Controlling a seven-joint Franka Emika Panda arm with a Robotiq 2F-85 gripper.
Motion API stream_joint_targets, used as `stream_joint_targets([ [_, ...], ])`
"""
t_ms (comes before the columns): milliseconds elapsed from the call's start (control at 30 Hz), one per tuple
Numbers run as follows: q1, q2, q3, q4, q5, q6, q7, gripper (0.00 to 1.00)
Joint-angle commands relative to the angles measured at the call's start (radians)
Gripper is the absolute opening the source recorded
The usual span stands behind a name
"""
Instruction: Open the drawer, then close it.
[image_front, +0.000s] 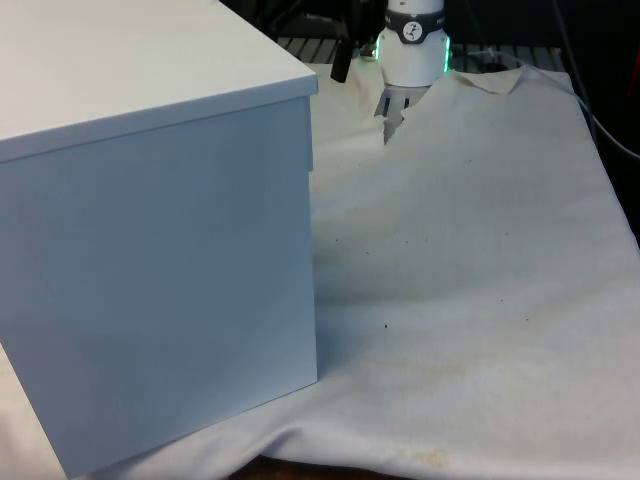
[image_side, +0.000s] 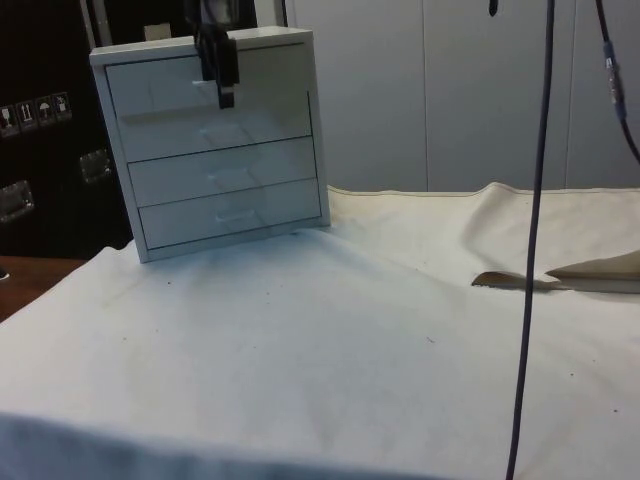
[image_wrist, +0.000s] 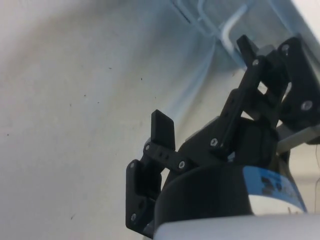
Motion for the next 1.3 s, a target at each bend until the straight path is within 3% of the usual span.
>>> stream_joint_targets([
  [0, 0.003, 0.003, -0.004, -0.005, -0.011, 0.020, -0.002, 1.00],
  [267, 0.002, 0.013, -0.008, -0.014, -0.028, 0.051, -0.007, 0.99],
  [667, 0.004, 0.018, -0.011, -0.023, -0.041, 0.083, -0.004, 0.36],
  [733, 0.000, 0.015, -0.014, -0.013, -0.042, 0.077, -0.006, 0.22],
  [767, 0.005, 0.018, -0.012, -0.024, -0.044, 0.088, -0.003, 0.22],
  [833, 0.005, 0.018, -0.012, -0.024, -0.044, 0.089, -0.003, 0.13],
  [933, 0.015, 0.006, -0.018, -0.027, -0.055, 0.080, 0.014, 0.00],
  [1000, 0.026, -0.012, -0.023, -0.036, -0.070, 0.072, 0.033, 0.00],
  [1033, 0.006, 0.008, -0.016, -0.017, -0.050, 0.076, 0.017, 0.00],
  [1067, 0.026, -0.012, -0.023, -0.036, -0.070, 0.072, 0.033, 0.00],
  [1267, 0.049, -0.062, -0.014, -0.070, -0.115, 0.055, 0.092, 0.00],
])
